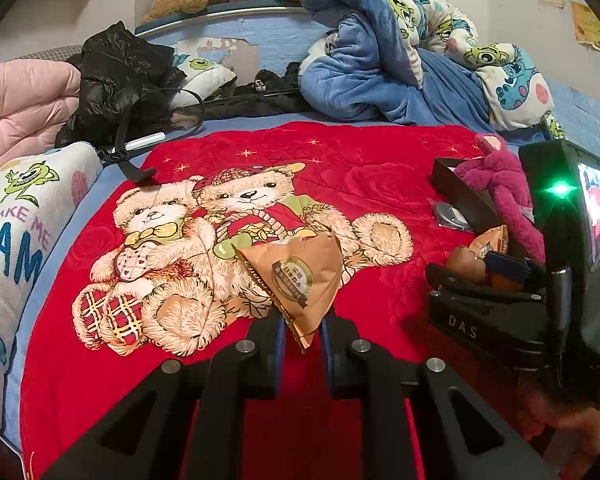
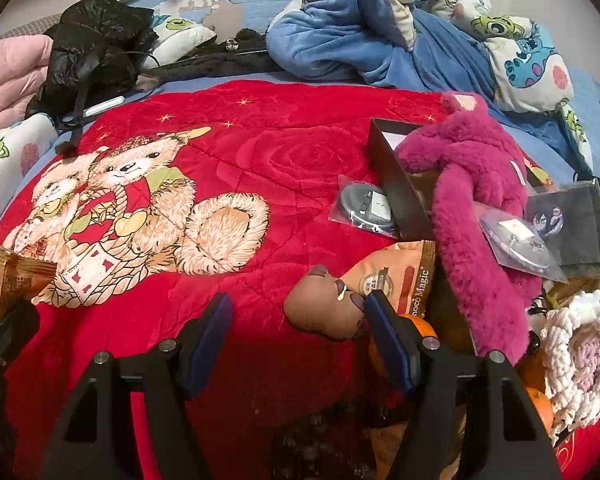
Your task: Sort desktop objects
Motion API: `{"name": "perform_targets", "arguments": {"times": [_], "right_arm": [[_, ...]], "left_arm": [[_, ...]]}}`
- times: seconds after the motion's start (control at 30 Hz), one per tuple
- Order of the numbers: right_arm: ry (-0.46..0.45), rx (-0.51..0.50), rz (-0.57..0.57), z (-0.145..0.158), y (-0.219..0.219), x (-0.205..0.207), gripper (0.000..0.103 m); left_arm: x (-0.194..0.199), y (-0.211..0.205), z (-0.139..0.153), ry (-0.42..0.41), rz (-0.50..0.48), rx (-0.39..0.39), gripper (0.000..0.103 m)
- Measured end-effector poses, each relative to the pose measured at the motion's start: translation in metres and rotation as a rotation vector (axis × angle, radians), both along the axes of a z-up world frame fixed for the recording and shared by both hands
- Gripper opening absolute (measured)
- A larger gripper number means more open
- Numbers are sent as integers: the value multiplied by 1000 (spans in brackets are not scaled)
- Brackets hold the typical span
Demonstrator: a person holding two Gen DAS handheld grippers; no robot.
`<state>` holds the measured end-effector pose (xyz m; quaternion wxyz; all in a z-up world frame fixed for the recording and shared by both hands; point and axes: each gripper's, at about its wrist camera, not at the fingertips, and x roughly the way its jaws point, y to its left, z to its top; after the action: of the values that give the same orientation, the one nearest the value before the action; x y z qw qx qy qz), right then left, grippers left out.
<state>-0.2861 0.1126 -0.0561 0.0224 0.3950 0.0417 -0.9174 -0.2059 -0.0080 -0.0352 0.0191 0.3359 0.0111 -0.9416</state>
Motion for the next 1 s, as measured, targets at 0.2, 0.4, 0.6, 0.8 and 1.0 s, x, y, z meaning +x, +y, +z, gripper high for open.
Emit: {"name": "perform_targets", "arguments": {"times": [0.2, 0.4, 0.6, 0.8, 1.0], "right_arm": [[-6, -42, -36, 0, 14, -3, 41], [-5, -41, -17, 1, 13, 0, 41], [-6, -50, -14, 3, 15, 2, 40], [-6, -59, -19, 7, 16, 5, 40], [19, -76, 3, 18, 10, 13, 39]], "left_arm": [[-1, 0, 0, 0, -3, -4, 16], [-2, 1, 0, -2, -9, -6, 16], [-2, 1, -1, -4, -13, -8, 15], [-3, 1, -1, -4, -14, -8, 16], [-3, 3, 0, 1, -19, -7, 15]]}}
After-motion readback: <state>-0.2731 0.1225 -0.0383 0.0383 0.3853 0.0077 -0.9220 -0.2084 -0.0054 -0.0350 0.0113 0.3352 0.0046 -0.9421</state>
